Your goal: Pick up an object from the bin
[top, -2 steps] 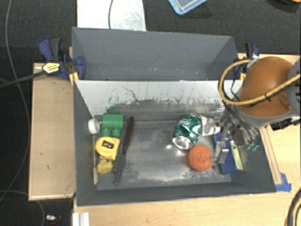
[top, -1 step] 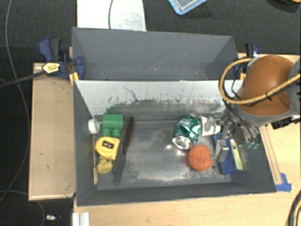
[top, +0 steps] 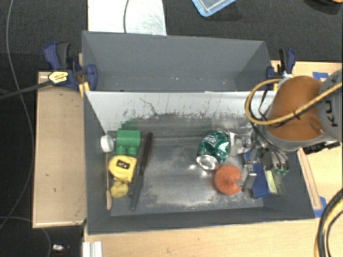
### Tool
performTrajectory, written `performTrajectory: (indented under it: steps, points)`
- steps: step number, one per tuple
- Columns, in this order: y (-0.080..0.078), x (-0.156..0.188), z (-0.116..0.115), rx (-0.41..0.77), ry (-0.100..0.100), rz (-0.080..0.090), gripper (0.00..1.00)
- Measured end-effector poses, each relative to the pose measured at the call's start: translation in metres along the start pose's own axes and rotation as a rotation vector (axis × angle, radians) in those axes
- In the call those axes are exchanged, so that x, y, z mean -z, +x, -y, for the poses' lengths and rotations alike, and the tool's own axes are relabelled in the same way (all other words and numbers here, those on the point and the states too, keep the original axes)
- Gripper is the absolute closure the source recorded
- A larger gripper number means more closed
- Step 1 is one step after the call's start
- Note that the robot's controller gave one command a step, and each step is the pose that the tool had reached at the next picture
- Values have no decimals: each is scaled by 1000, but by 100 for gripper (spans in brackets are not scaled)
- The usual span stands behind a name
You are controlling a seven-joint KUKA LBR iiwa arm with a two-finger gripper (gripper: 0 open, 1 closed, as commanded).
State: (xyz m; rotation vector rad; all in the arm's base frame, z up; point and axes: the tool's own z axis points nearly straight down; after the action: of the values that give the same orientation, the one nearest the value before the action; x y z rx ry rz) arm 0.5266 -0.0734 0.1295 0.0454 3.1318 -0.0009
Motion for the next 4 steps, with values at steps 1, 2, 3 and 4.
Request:
performTrajectory:
  steps: [1,2,3,4]
  points:
    - [14,-22,-2,-42,-1,-7,0]
    - [25,-49,-7,-122,0,-3,0]
    - [22,-58,-3,-186,-1,-8,0]
    - [41,-58,9,352,-3,-4,100]
